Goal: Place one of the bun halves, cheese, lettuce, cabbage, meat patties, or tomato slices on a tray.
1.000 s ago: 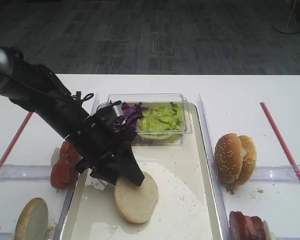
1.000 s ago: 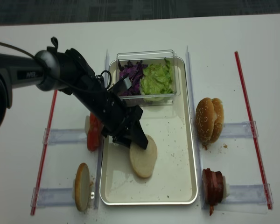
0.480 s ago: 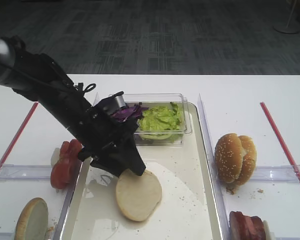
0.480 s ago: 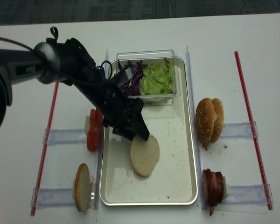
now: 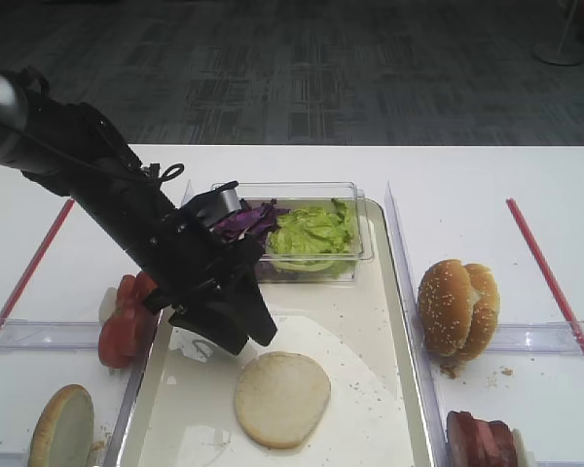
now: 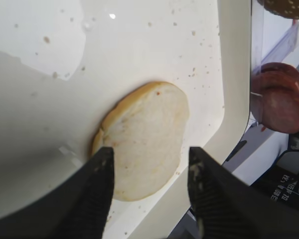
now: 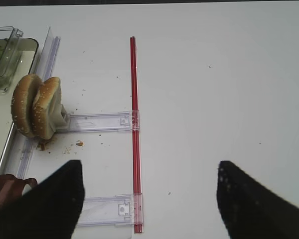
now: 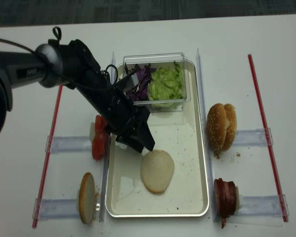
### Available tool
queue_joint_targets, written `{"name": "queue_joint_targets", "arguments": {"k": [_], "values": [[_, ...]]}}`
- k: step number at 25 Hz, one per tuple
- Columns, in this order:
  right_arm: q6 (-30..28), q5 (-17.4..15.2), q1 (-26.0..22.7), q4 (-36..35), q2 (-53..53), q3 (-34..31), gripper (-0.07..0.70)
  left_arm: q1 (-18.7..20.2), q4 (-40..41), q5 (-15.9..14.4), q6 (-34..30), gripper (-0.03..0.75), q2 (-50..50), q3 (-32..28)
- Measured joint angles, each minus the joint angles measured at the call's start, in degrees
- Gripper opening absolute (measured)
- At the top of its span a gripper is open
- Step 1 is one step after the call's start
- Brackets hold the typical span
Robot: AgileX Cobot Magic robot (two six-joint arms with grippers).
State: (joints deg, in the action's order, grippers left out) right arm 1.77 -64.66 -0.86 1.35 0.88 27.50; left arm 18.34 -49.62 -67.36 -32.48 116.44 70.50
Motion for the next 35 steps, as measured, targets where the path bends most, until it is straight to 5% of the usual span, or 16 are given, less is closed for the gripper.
{"name": "queue_joint_targets", "arguments": {"k": [15, 24, 35], "values": [[0.0, 0.0, 0.0, 0.0, 0.0, 0.0, 0.571, 0.0, 1.9, -0.1, 0.1, 0.316, -1.9, 0.5], [0.0, 0.0, 0.0, 0.0, 0.0, 0.0, 0.571, 0.0, 10.1, -0.8, 7.6, 0.316, -6.7, 7.0], [0.0, 0.0, 0.0, 0.0, 0.0, 0.0, 0.571, 0.0, 29.6, -2.2, 19.4, 0.316, -12.3, 14.9]]}}
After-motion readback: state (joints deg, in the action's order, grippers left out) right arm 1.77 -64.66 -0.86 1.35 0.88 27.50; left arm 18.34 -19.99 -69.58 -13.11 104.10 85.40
